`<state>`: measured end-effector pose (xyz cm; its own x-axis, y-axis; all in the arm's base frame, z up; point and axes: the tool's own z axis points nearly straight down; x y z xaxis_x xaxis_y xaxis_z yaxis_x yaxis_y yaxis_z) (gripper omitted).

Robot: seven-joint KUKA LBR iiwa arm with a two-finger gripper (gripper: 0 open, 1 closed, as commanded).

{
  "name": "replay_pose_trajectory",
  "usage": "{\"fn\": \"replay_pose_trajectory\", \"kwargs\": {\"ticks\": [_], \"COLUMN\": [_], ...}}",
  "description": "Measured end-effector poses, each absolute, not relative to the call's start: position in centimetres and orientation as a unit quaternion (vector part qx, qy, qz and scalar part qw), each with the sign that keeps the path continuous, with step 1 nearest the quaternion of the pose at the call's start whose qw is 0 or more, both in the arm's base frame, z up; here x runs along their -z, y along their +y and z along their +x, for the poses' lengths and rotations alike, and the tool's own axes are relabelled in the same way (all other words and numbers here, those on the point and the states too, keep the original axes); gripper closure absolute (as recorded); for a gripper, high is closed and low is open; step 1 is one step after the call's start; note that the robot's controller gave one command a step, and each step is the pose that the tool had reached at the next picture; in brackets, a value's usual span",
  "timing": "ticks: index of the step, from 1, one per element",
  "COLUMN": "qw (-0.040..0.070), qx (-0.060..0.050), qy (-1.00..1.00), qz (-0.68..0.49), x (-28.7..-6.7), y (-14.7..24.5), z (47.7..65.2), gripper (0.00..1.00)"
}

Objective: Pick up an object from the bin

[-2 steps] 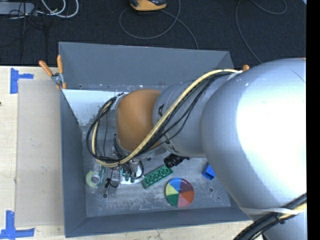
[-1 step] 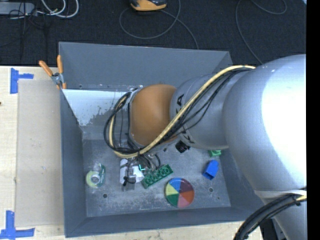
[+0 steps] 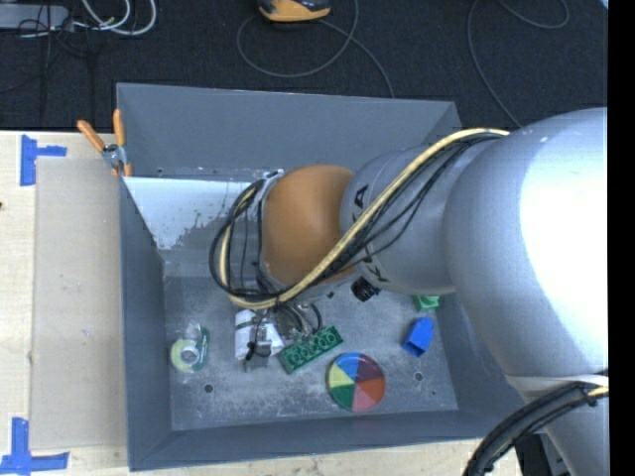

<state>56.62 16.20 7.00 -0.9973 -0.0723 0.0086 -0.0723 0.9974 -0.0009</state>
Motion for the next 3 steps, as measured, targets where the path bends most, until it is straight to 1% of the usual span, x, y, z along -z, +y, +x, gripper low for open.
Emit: {"fn": "replay_pose_trajectory", "kwargs": {"ticks": [1,2,3], "qw": [0.004,0.009,0.000], "qx": [-0.001,-0.002,0.000], "qy": [-0.999,-0.999,-0.998], "qz": [0.036,0.039,0.065], "x": [-7.0,-11.2,-12.9], "y": [16.2,15.9,14.2], "z": [56.6,55.9,57.0], "gripper": [1.00,1.00,1.00]}}
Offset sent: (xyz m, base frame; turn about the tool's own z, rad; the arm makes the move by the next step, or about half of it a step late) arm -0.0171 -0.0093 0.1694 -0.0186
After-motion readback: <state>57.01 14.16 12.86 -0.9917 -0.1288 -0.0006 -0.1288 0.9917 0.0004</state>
